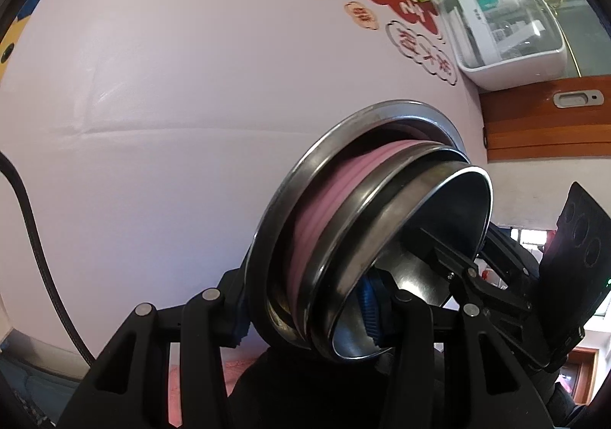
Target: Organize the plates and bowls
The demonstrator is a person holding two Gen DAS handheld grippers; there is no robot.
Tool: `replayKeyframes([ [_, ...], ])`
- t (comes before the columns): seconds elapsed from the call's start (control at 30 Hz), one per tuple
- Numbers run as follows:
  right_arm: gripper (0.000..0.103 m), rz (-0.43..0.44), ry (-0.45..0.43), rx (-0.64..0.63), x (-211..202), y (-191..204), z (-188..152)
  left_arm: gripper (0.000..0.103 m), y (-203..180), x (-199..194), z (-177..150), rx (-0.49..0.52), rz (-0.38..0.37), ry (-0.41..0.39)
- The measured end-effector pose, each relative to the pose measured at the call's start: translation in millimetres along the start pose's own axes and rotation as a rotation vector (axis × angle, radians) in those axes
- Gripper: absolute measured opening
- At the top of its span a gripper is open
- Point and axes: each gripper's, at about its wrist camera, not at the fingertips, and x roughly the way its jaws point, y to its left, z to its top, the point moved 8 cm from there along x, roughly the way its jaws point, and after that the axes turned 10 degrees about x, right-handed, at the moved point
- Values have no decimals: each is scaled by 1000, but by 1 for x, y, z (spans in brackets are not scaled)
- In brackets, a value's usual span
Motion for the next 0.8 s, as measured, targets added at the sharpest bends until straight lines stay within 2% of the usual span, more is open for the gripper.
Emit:
replayKeyframes([
  [0.27, 36, -8, -5, -47, -25, -28, 3, 45, -43, 11, 3, -21, -9, -41],
  [0.6, 36, -17, 16, -121, -39, -58, 13, 45, -70, 23, 8, -68, -27, -77],
  [0.8, 39, -57, 49, -175, -42, -80, 11, 45, -85, 41, 11, -101, -48, -74],
])
